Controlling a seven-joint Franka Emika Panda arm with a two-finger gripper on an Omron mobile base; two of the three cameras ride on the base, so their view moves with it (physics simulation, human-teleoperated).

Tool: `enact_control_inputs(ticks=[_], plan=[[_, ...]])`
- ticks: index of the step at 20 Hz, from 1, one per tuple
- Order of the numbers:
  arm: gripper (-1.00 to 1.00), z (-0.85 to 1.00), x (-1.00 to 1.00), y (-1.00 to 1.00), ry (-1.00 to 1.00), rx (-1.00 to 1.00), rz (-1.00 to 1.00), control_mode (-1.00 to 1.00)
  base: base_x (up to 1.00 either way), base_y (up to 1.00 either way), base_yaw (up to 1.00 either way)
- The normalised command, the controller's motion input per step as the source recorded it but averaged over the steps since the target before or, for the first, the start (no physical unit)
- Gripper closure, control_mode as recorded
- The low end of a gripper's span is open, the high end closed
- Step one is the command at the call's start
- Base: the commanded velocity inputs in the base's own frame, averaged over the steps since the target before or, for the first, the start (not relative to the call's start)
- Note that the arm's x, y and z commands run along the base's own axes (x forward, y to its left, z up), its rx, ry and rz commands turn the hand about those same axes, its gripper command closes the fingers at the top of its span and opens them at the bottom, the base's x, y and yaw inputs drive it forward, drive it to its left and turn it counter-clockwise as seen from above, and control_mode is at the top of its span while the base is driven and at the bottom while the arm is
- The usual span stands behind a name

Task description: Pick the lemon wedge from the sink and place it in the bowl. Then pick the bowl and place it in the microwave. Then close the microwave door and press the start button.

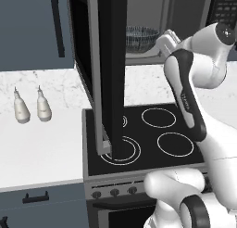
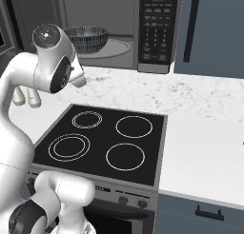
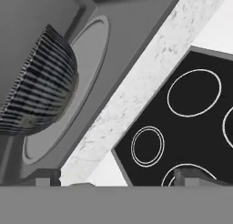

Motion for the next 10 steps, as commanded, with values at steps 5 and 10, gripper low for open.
enact_control_inputs(ticks=[5,10], plan=[[-1.00,-0.16,0.00,-0.05,-0.05,-0.24,-0.09,-1.00,0.00,0.00,0.00],[-1.00,-0.29,0.00,-0.12,-0.06,-0.22,-0.12,-1.00,0.00,0.00,0.00]])
